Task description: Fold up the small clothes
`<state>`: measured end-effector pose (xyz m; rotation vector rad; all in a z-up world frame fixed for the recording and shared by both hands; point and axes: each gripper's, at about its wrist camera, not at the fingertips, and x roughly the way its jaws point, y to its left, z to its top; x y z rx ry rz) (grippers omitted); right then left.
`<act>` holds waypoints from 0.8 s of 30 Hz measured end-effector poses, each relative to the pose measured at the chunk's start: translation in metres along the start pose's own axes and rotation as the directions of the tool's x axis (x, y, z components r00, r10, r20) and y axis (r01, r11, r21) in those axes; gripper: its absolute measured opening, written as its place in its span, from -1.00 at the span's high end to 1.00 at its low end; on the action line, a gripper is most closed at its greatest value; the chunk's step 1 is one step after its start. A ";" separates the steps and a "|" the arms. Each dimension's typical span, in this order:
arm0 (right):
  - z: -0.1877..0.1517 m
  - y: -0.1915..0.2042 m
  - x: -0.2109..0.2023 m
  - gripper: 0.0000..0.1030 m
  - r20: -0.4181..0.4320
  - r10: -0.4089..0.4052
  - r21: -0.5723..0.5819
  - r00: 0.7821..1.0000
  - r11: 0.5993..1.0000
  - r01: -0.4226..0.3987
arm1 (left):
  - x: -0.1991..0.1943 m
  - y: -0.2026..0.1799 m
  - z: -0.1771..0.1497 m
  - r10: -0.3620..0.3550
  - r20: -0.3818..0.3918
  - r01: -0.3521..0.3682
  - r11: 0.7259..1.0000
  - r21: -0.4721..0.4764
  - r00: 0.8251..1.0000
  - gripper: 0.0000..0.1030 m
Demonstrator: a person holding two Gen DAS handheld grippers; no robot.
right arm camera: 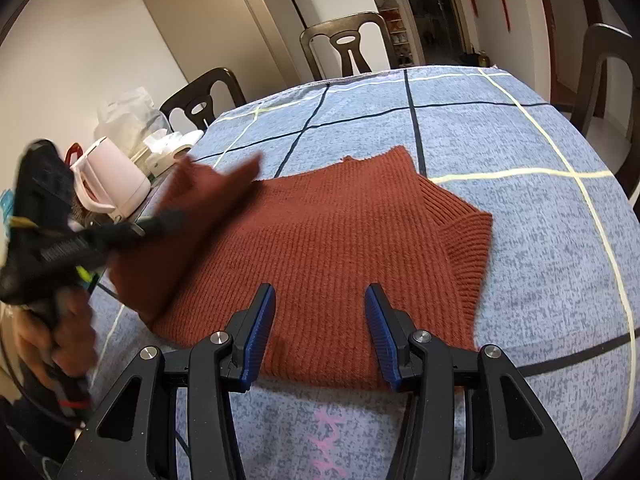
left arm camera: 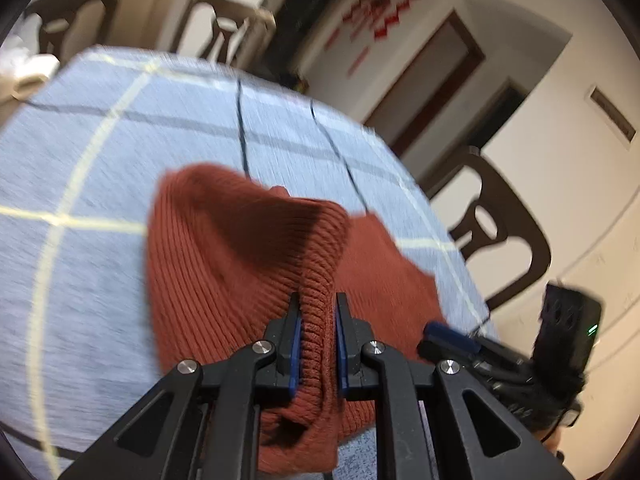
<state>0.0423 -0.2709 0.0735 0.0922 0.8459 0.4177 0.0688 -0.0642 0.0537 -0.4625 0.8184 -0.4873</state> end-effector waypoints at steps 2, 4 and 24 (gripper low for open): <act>0.000 -0.002 -0.001 0.08 -0.001 0.002 0.007 1.000 1.000 -0.002 | 0.004 -0.006 -0.004 -0.015 -0.011 0.016 1.000 0.026 1.000 0.64; 0.000 -0.004 -0.002 0.08 0.000 0.006 0.012 1.000 1.000 -0.006 | -0.003 -0.014 -0.006 -0.044 -0.005 0.044 0.998 0.044 0.999 0.62; 0.030 0.021 0.054 0.08 -0.095 0.379 0.199 0.921 0.913 -0.355 | -0.046 0.032 -0.028 0.130 0.069 -0.131 0.991 0.018 0.989 0.39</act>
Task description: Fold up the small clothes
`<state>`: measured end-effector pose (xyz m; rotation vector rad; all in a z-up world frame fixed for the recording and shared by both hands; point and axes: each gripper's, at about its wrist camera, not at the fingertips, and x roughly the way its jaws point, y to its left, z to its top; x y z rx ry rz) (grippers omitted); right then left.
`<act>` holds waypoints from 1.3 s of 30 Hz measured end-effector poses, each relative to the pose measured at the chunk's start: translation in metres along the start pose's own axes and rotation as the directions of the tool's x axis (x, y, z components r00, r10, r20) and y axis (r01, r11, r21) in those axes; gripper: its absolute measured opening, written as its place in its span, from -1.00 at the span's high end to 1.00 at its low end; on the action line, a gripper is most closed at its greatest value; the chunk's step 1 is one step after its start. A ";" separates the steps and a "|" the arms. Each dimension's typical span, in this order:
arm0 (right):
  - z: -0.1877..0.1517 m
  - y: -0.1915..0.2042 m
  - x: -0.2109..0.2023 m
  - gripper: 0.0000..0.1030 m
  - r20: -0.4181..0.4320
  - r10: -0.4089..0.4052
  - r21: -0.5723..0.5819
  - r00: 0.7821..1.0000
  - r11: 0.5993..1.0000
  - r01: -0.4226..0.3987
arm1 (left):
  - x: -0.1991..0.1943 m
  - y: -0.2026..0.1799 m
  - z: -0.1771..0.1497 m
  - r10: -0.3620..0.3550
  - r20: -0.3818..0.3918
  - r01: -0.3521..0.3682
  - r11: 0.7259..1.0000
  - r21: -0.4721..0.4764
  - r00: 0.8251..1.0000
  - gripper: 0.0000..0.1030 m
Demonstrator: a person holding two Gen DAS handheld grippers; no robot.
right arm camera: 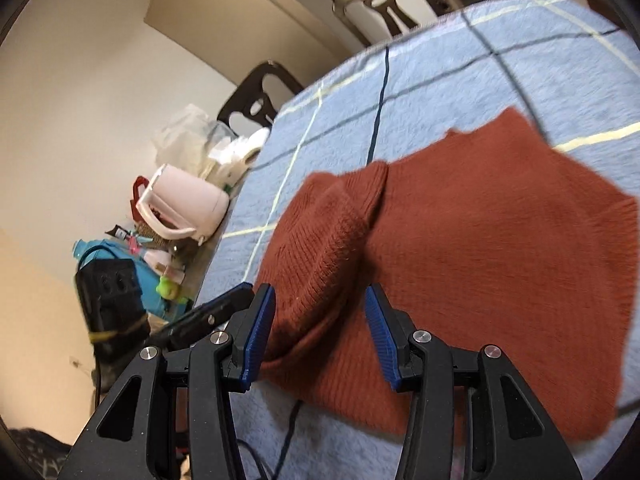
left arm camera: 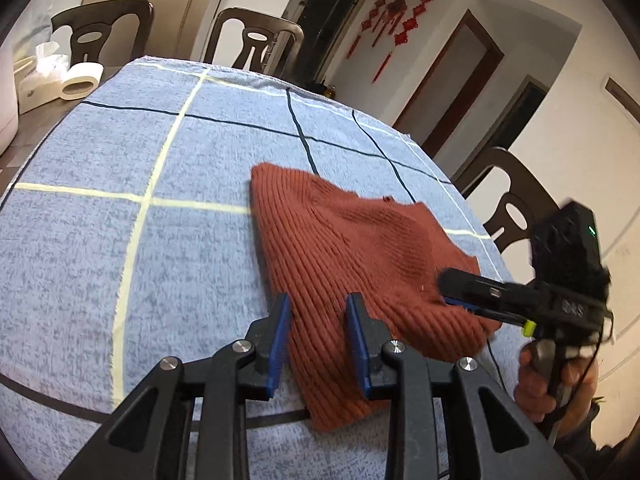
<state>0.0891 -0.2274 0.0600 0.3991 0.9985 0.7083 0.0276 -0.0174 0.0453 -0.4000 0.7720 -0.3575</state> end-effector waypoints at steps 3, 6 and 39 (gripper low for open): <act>0.001 -0.003 0.015 0.08 -0.038 0.008 0.024 0.999 1.000 -0.007 | 0.002 -0.002 -0.004 0.011 0.000 -0.011 1.000 0.019 1.000 0.39; 0.002 -0.001 0.017 0.08 -0.038 -0.002 0.021 0.999 1.000 0.003 | 0.005 -0.004 -0.005 0.008 0.000 -0.008 1.000 0.023 1.000 0.38; -0.011 -0.088 -0.086 0.73 0.166 -0.156 0.148 0.974 0.980 0.132 | 0.041 -0.075 0.001 -0.064 -0.048 0.073 0.978 0.196 0.997 0.27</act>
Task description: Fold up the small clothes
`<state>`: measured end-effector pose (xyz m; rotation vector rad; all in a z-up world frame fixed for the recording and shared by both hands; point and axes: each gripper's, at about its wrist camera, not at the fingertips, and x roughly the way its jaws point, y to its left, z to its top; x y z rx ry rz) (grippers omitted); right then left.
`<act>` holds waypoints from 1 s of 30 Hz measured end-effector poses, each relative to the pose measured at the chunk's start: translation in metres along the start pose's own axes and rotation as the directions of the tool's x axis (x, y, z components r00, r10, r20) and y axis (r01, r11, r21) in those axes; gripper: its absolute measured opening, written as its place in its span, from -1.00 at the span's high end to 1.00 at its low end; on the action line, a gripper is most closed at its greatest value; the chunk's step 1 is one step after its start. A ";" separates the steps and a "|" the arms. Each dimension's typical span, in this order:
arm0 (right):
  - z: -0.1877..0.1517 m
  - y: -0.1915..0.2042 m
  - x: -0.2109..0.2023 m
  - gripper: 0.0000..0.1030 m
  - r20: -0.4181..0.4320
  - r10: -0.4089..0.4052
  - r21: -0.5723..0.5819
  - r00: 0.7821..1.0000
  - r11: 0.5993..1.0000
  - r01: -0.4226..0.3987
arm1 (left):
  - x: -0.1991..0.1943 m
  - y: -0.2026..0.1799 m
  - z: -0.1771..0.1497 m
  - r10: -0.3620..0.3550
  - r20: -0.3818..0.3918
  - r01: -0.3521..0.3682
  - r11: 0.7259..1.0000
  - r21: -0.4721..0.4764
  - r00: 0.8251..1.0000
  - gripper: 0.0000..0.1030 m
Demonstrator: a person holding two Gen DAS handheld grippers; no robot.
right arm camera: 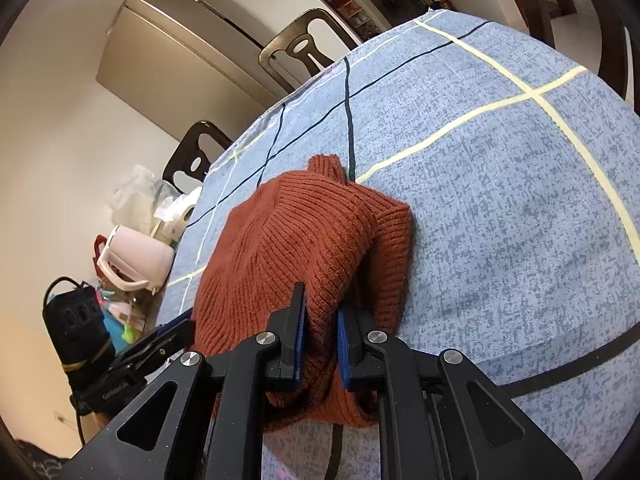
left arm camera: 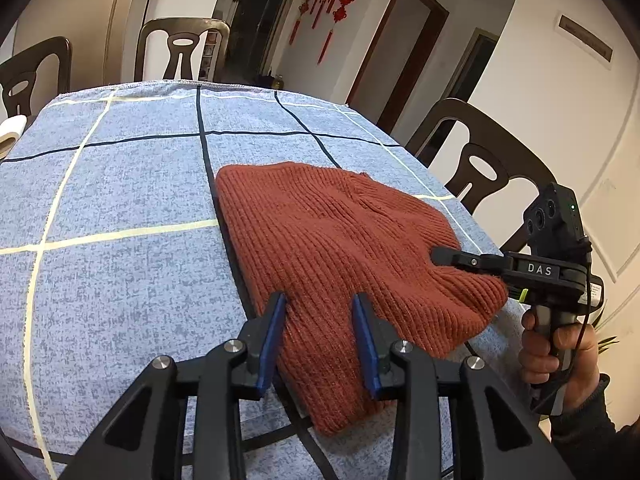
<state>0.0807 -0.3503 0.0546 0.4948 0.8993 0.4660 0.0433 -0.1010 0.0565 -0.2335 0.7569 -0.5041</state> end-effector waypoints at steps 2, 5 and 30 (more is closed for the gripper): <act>0.002 0.004 -0.003 0.71 -0.001 -0.009 -0.007 1.000 1.000 0.009 | -0.002 -0.001 0.002 0.007 -0.003 -0.007 1.000 0.003 1.000 0.27; 0.005 0.017 -0.020 0.68 0.043 -0.066 -0.072 0.997 0.995 0.069 | -0.007 -0.004 0.007 0.013 0.013 -0.013 1.000 0.009 1.000 0.27; 0.002 0.048 -0.027 0.74 0.101 -0.143 -0.252 0.985 0.954 0.164 | 0.007 -0.012 0.028 0.048 0.031 -0.049 0.998 0.045 0.998 0.27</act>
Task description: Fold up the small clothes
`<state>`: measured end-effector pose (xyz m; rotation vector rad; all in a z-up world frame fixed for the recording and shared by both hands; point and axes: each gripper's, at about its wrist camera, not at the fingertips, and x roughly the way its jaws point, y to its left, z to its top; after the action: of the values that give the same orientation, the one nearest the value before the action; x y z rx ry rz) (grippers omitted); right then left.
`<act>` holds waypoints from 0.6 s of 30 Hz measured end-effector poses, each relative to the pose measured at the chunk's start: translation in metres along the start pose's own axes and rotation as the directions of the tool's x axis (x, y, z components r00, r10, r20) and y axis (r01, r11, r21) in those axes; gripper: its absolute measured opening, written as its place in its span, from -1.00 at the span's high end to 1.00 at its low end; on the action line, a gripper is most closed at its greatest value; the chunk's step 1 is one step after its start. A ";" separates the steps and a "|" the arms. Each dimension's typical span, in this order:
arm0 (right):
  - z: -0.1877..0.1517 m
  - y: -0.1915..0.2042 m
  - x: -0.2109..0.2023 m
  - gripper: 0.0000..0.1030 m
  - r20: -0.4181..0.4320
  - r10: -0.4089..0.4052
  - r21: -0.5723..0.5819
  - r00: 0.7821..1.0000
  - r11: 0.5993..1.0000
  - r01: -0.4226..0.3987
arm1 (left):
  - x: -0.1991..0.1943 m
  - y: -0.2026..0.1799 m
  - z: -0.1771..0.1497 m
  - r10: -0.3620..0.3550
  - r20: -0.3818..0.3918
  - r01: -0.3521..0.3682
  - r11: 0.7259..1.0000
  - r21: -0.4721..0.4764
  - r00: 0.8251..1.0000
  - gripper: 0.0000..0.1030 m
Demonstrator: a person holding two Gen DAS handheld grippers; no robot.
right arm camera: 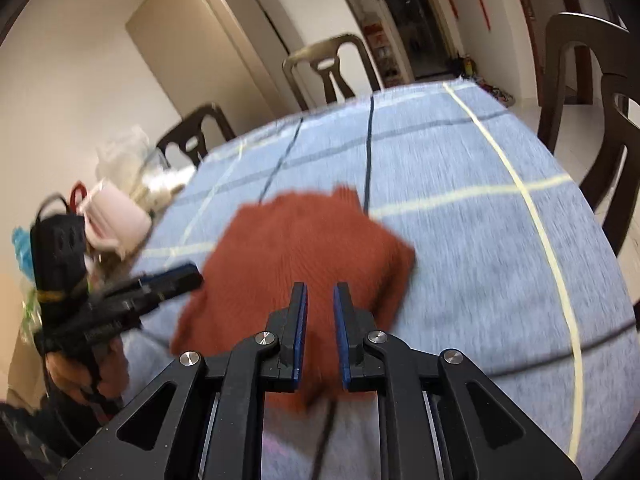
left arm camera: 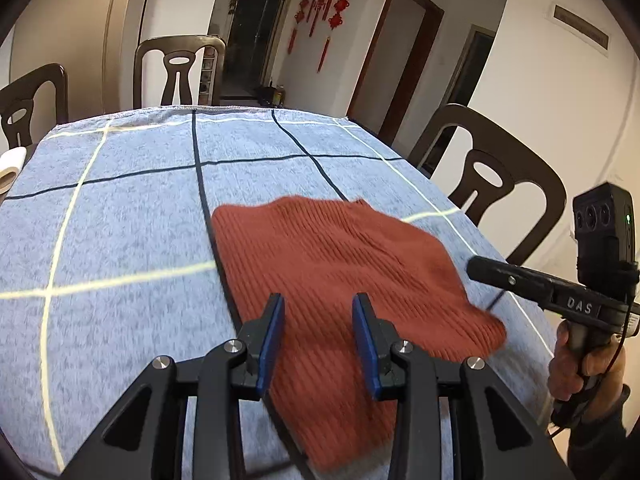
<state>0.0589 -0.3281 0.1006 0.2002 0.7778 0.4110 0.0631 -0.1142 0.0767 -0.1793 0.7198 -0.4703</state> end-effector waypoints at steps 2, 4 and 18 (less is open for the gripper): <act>0.006 -0.003 0.016 0.74 0.002 -0.013 0.017 1.000 1.000 0.013 | 0.013 0.001 0.000 0.016 -0.022 -0.016 1.000 -0.003 1.000 0.27; 0.005 -0.013 0.044 0.74 -0.059 -0.102 0.017 0.993 0.995 0.103 | 0.021 -0.001 -0.003 0.021 -0.024 -0.020 1.000 0.014 1.000 0.27; -0.017 0.012 -0.007 0.69 -0.018 -0.042 -0.090 0.999 0.995 0.040 | -0.019 -0.007 -0.028 0.070 -0.026 -0.069 0.997 0.021 0.997 0.27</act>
<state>0.0392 -0.3193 0.0970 0.0960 0.7796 0.4088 0.0293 -0.1111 0.0695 -0.1291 0.7447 -0.4138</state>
